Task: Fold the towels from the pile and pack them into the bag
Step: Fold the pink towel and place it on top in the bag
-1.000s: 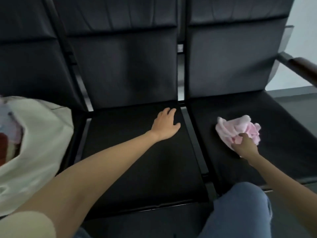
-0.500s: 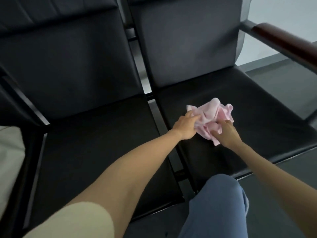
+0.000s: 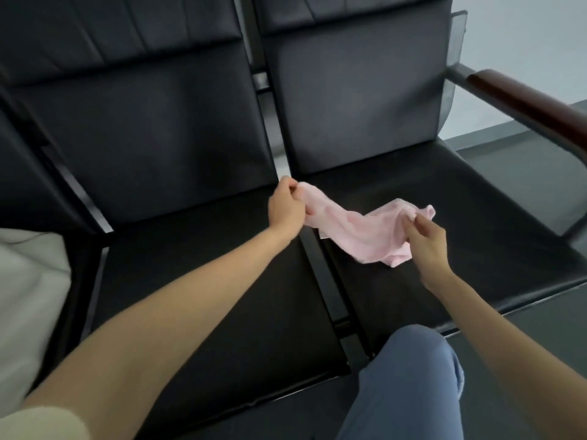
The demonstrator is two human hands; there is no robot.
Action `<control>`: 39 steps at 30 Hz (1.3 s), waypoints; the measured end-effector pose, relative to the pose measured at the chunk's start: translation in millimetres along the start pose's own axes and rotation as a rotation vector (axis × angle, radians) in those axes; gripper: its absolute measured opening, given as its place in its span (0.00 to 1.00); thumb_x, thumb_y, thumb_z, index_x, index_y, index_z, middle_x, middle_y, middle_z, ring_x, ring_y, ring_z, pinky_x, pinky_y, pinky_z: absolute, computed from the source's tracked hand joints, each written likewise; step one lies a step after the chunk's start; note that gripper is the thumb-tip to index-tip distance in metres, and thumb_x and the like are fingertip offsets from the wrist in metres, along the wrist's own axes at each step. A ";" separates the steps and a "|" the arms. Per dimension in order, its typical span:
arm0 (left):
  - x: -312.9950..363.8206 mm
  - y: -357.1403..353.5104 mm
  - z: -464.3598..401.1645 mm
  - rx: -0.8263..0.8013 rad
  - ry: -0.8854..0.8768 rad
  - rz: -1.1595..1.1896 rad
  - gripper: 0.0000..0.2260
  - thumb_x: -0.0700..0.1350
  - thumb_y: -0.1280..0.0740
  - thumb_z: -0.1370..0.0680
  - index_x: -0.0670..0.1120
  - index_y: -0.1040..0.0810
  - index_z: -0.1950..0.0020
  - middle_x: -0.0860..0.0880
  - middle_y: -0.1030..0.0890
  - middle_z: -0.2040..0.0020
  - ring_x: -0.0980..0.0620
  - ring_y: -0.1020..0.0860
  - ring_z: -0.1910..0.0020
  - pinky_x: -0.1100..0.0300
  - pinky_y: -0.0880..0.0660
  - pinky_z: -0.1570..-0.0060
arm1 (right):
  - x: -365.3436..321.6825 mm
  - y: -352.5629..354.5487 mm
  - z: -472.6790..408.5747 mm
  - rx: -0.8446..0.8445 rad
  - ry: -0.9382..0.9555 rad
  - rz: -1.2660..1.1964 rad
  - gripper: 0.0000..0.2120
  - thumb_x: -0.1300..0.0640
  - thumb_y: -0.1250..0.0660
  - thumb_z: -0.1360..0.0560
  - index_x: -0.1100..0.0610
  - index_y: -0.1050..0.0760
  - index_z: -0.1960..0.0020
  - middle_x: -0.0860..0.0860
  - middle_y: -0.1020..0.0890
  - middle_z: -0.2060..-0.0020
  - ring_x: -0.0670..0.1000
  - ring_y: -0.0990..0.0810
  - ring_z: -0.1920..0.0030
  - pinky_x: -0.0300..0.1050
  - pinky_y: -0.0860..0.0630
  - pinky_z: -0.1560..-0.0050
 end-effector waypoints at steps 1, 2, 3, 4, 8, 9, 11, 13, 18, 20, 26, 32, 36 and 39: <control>6.7 22.4 -1.7 0.031 -0.014 0.017 0.06 0.40 0.44 0.19 0.48 0.30 0.54 0.47 0.21 0.60 0.46 0.19 0.62 0.48 0.20 0.56 | -7.3 -5.3 2.0 0.004 -0.001 -0.009 0.12 0.55 0.40 0.19 0.65 0.24 0.49 0.64 0.21 0.50 0.61 0.21 0.47 0.55 0.25 0.41; 12.8 46.9 -3.5 0.067 -0.033 0.025 0.06 0.41 0.44 0.18 0.47 0.30 0.54 0.47 0.21 0.61 0.48 0.19 0.64 0.48 0.20 0.56 | -17.1 -12.5 5.7 0.001 0.007 -0.015 0.15 0.55 0.41 0.19 0.68 0.26 0.48 0.66 0.22 0.50 0.62 0.22 0.48 0.56 0.26 0.40; 17.1 71.9 -4.8 0.105 -0.055 0.025 0.07 0.41 0.43 0.18 0.48 0.30 0.54 0.47 0.21 0.60 0.48 0.20 0.63 0.48 0.20 0.55 | -28.5 -21.2 11.1 -0.011 0.018 -0.022 0.16 0.54 0.41 0.19 0.69 0.28 0.48 0.65 0.23 0.53 0.62 0.22 0.50 0.55 0.26 0.42; 19.9 96.5 -5.0 0.146 -0.072 0.016 0.07 0.42 0.43 0.18 0.49 0.30 0.55 0.47 0.22 0.59 0.47 0.20 0.60 0.48 0.20 0.53 | -41.3 -30.7 17.8 -0.026 0.038 -0.031 0.15 0.54 0.41 0.19 0.68 0.27 0.48 0.61 0.23 0.56 0.58 0.22 0.53 0.52 0.26 0.43; 17.3 178.9 3.6 0.262 -0.107 -0.066 0.04 0.43 0.41 0.18 0.47 0.28 0.50 0.53 0.25 0.56 0.54 0.24 0.55 0.63 0.27 0.57 | -95.0 -68.1 50.4 -0.097 0.172 -0.053 0.13 0.55 0.39 0.20 0.63 0.26 0.58 0.58 0.22 0.64 0.48 0.22 0.59 0.54 0.23 0.46; 14.7 195.0 9.4 0.276 -0.115 -0.091 0.04 0.43 0.41 0.18 0.46 0.27 0.49 0.54 0.25 0.56 0.56 0.26 0.56 0.67 0.30 0.59 | -105.7 -78.4 61.7 -0.123 0.205 -0.058 0.14 0.54 0.37 0.21 0.66 0.26 0.57 0.63 0.22 0.63 0.49 0.22 0.60 0.56 0.23 0.48; 2.7 222.6 21.9 0.285 -0.118 -0.139 0.04 0.42 0.40 0.18 0.46 0.26 0.48 0.55 0.25 0.56 0.59 0.27 0.57 0.70 0.33 0.59 | -116.4 -102.5 85.6 -0.181 0.249 -0.029 0.17 0.53 0.35 0.23 0.69 0.27 0.57 0.68 0.23 0.60 0.51 0.24 0.62 0.56 0.22 0.52; -16.8 245.1 36.0 0.292 -0.095 -0.173 0.06 0.42 0.40 0.19 0.45 0.24 0.47 0.53 0.24 0.54 0.59 0.27 0.56 0.70 0.34 0.59 | -114.2 -127.8 113.0 -0.249 0.270 0.028 0.16 0.54 0.35 0.23 0.69 0.26 0.56 0.68 0.22 0.62 0.51 0.24 0.62 0.44 0.23 0.60; -93.3 282.7 68.6 0.269 0.078 -0.185 0.08 0.40 0.38 0.20 0.42 0.21 0.44 0.46 0.19 0.50 0.52 0.22 0.54 0.64 0.29 0.55 | -76.3 -176.4 174.6 -0.384 0.251 0.073 0.15 0.63 0.35 0.23 0.55 0.31 0.37 0.55 0.22 0.67 0.48 0.21 0.64 0.31 0.25 0.63; -124.6 281.3 81.8 0.188 0.151 -0.163 0.11 0.39 0.38 0.20 0.43 0.22 0.40 0.45 0.20 0.44 0.49 0.21 0.47 0.59 0.24 0.48 | -58.2 -191.7 188.9 -0.435 0.239 0.135 0.16 0.65 0.37 0.23 0.54 0.28 0.36 0.52 0.22 0.66 0.44 0.20 0.62 0.29 0.25 0.61; -175.2 215.7 160.9 -0.246 0.148 -0.284 0.13 0.43 0.26 0.28 0.53 0.20 0.45 0.56 0.24 0.43 0.56 0.25 0.46 0.65 0.28 0.52 | -11.0 -216.9 215.8 -0.477 0.020 0.093 0.13 0.65 0.35 0.22 0.63 0.23 0.39 0.55 0.17 0.48 0.51 0.17 0.50 0.40 0.20 0.50; -172.1 160.9 203.4 -0.351 0.076 -0.180 0.15 0.50 0.23 0.31 0.52 0.20 0.46 0.55 0.22 0.50 0.57 0.24 0.54 0.68 0.27 0.54 | 5.9 -219.1 235.1 -0.564 -0.047 0.019 0.21 0.74 0.42 0.24 0.60 0.27 0.34 0.53 0.17 0.47 0.48 0.18 0.46 0.42 0.20 0.50; -171.2 158.0 197.2 -0.235 0.124 -0.083 0.06 0.41 0.30 0.24 0.53 0.22 0.55 0.53 0.21 0.55 0.53 0.23 0.59 0.61 0.27 0.56 | 3.4 -213.1 236.7 -0.668 -0.034 -0.003 0.24 0.77 0.45 0.26 0.60 0.26 0.36 0.52 0.16 0.50 0.49 0.17 0.48 0.42 0.19 0.53; -171.5 187.4 196.5 -0.091 0.214 -0.004 0.06 0.38 0.36 0.21 0.47 0.23 0.56 0.50 0.20 0.61 0.52 0.21 0.69 0.65 0.28 0.67 | 20.1 -192.5 207.1 -0.522 -0.079 0.113 0.17 0.72 0.42 0.25 0.63 0.26 0.39 0.56 0.15 0.57 0.53 0.16 0.56 0.43 0.20 0.59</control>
Point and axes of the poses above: each hand's wrist, its own z-axis away from the middle knuckle, its own y-axis out of the back of the hand, x = y × z, the point moved 9 cm from there along -z, towards the middle knuckle
